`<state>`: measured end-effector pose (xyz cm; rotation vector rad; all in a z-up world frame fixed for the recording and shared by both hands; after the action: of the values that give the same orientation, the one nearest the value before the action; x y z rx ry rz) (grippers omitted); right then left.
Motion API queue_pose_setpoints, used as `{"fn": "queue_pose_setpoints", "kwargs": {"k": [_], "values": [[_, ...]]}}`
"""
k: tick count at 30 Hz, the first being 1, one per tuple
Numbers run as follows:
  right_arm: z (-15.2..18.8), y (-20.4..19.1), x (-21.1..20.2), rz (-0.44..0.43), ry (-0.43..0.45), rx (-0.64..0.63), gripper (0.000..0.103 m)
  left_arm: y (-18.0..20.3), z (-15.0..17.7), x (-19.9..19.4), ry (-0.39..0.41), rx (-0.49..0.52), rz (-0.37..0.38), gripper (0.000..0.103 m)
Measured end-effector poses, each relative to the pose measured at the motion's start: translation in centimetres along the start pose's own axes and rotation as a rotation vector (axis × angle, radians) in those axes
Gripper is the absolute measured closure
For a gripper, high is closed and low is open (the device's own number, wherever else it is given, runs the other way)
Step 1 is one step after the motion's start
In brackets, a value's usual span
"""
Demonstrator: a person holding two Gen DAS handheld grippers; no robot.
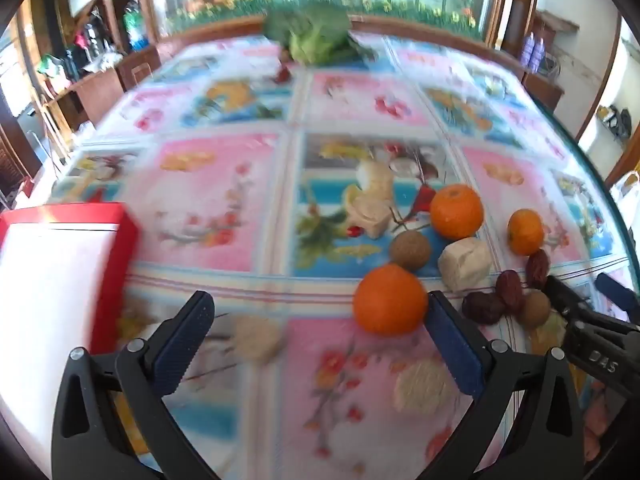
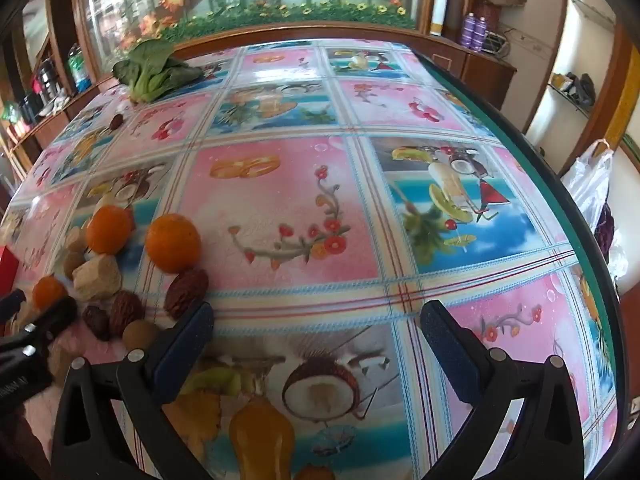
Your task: Organize fruits
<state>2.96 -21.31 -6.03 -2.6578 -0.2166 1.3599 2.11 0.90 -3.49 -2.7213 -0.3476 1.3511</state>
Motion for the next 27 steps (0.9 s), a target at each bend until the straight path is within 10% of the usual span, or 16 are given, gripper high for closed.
{"fn": "queue_pose_setpoints", "kwargs": {"k": [10,27], "values": [[0.3,-4.6,-6.5,-0.209,0.229,-0.162,0.001,-8.3,2.2,-8.9,0.271,0.053,-0.179,0.0],[4.8,-5.9,-11.4,-0.348,0.192,-0.243,0.001,-9.4,4.3,-10.5,0.224,0.099,-0.11,0.0]]}}
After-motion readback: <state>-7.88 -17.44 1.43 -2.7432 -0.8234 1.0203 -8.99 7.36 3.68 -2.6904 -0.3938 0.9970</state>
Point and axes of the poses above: each gripper's, at about its wrist camera, not at the fingertips, and x roughly the way its jaws point, y to its right, z to its underside, the point moved 6 cm from there along x, roughly the way its jaws point, and after that the axes turned 13 degrees about -z, right-handed, at the moved point
